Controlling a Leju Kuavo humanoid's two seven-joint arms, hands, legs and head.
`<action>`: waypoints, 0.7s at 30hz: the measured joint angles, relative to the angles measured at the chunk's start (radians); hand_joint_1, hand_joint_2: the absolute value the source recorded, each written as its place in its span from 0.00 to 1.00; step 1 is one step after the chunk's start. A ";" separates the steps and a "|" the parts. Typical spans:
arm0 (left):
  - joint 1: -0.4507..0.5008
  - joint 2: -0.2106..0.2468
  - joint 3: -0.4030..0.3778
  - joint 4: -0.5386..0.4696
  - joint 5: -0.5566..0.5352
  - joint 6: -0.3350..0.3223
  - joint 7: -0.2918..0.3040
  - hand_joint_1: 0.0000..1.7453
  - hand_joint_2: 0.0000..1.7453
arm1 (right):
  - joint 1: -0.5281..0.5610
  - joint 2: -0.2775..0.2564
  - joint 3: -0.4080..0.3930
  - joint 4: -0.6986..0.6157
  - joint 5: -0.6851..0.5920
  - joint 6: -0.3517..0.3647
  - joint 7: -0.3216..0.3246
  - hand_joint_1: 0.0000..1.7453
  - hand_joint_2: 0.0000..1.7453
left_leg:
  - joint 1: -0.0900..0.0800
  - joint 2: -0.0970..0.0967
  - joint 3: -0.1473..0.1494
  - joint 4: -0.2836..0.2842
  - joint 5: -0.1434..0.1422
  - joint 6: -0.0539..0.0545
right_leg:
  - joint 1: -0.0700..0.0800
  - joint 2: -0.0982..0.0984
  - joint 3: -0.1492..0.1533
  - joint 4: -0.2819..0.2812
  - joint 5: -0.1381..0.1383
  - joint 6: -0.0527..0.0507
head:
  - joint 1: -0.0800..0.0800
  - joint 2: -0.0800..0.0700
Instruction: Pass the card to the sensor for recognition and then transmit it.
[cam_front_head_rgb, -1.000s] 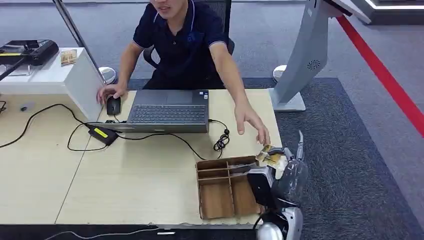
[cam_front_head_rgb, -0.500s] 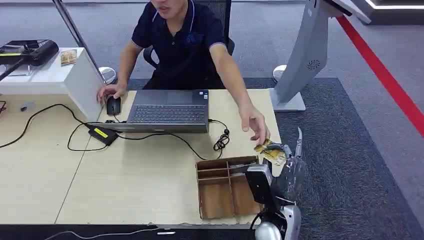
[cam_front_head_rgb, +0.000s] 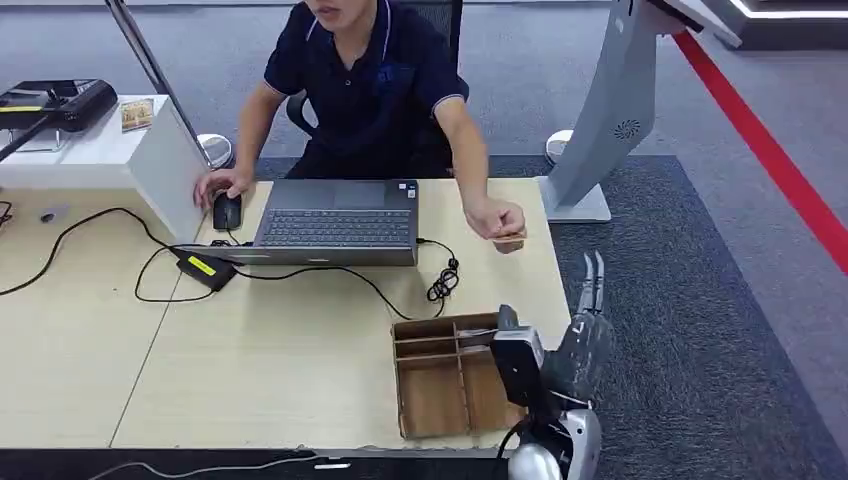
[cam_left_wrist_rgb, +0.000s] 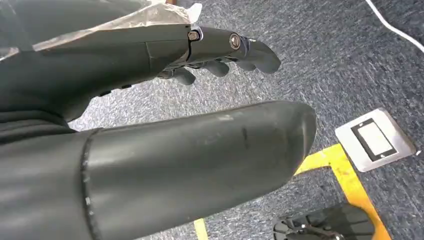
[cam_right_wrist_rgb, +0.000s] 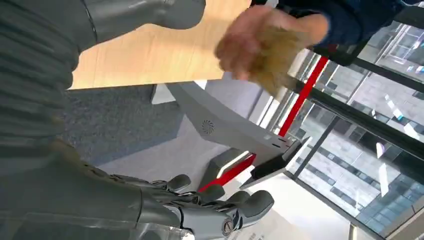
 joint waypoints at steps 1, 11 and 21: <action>0.000 0.000 0.000 0.000 0.000 0.000 0.000 0.00 0.00 | 0.000 -0.001 0.001 0.000 0.000 0.000 0.003 0.00 1.00 | 0.000 0.000 0.000 0.000 0.000 0.000 | 0.000 0.000 0.000 0.000 0.000 0.000 | 0.000 0.000; 0.000 0.000 0.000 0.000 0.006 0.002 0.000 0.00 0.00 | 0.004 -0.002 0.009 -0.010 0.000 0.000 0.015 0.00 1.00 | 0.000 0.000 0.000 0.000 0.000 0.000 | 0.000 0.000 0.000 0.000 0.000 0.000 | 0.000 0.000; 0.000 0.000 0.000 0.000 0.023 0.005 0.002 0.00 0.00 | 0.054 -0.018 0.032 -0.062 0.014 0.000 0.073 0.00 1.00 | 0.000 0.000 0.000 0.000 0.000 0.000 | 0.000 0.000 0.000 0.000 0.000 0.000 | 0.000 0.000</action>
